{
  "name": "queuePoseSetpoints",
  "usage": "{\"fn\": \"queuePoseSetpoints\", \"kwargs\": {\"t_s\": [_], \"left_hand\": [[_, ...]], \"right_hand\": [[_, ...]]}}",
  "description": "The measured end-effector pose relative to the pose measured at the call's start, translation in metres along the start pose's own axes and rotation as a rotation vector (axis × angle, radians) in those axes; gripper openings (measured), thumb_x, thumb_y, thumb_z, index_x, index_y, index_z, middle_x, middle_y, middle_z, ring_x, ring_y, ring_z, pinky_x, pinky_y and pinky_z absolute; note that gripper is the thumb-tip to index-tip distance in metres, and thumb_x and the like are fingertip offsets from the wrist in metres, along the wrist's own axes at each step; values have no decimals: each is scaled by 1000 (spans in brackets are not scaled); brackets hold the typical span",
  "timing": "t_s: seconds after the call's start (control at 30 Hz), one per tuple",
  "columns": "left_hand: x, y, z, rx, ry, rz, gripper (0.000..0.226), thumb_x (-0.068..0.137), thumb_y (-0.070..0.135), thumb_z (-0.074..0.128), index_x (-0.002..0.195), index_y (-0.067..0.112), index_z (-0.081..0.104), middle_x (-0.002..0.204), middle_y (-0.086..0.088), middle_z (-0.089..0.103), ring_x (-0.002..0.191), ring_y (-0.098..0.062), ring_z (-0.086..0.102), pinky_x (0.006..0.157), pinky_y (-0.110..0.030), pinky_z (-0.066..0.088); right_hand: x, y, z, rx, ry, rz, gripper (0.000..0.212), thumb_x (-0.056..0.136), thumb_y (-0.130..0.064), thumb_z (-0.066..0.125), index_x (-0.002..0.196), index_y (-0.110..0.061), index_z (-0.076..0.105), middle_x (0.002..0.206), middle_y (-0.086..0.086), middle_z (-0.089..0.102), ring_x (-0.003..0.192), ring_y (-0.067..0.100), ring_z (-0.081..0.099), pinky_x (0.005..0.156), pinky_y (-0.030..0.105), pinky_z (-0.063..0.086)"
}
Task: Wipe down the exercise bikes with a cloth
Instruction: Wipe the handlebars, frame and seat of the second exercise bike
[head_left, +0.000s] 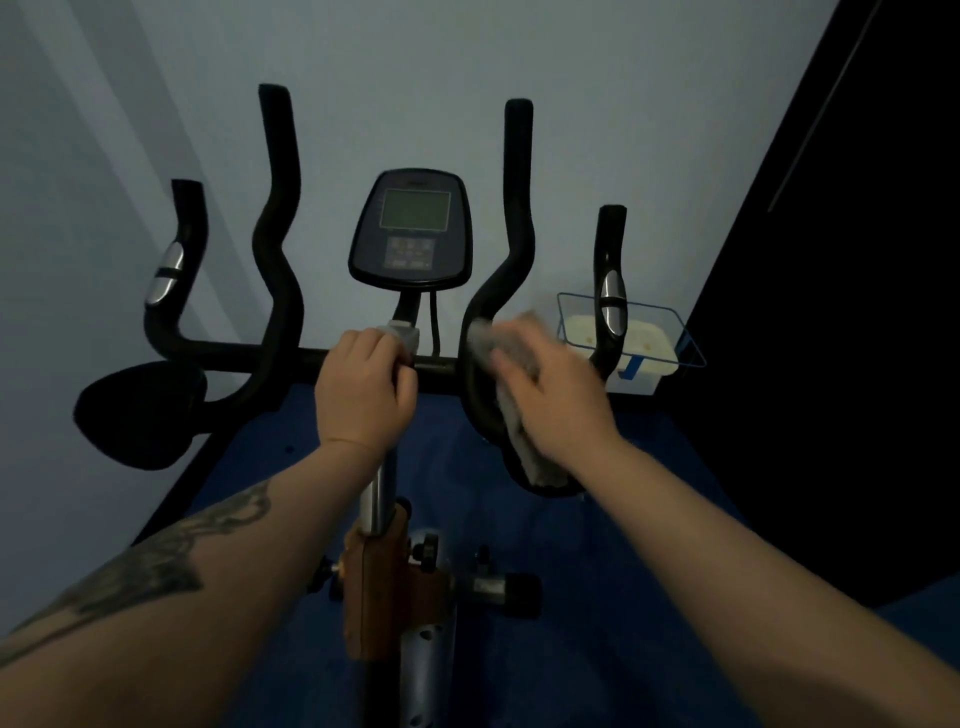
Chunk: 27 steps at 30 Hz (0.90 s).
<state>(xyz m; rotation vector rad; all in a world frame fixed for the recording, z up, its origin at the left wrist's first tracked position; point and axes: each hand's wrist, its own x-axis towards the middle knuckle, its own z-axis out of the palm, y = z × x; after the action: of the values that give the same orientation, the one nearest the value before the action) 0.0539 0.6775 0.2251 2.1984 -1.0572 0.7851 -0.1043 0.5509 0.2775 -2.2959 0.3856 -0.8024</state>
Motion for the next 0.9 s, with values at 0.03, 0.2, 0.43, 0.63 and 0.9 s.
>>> {"fn": "queuePoseSetpoints", "kwargs": {"t_s": [0.03,0.2,0.43,0.63,0.9], "left_hand": [[0,0,0,-8,1,5,14,80,16,46,75,8,56,76,-8,54,75,-22,45,65,-27,30],[-1,-2,-1,-33,2,7,17,81,17,45,75,7,58,77,-8,56,75,-22,47,66,-26,30],[-1,1,-2,-32,-4,7,7,78,9,54,75,6,59,79,-11,57,77,-27,49,66,-32,35],[-1,-1,0,-18,-4,4,11,79,12,51,75,6,59,79,-11,57,78,-26,48,66,-31,34],[-1,2,-2,24,-16,1,5,80,7,56,78,5,60,82,-13,58,80,-28,49,67,-31,34]], "right_hand": [[-8,4,8,-30,-27,-29,24,99,-22,50,121,-26,59,112,-12,58,103,9,56,87,34,50],[-93,5,56,15,324,-32,38,95,-18,46,132,-26,46,141,-4,44,128,12,45,103,32,44],[-19,-7,38,-52,221,-10,31,94,-6,52,123,-12,61,122,1,58,115,15,51,95,36,46],[-79,6,36,-50,285,-20,42,89,3,59,129,-9,59,135,8,54,125,20,52,106,30,41],[-22,6,17,-179,172,-5,33,89,-2,56,120,-12,66,109,6,63,103,23,53,87,44,45]]}}
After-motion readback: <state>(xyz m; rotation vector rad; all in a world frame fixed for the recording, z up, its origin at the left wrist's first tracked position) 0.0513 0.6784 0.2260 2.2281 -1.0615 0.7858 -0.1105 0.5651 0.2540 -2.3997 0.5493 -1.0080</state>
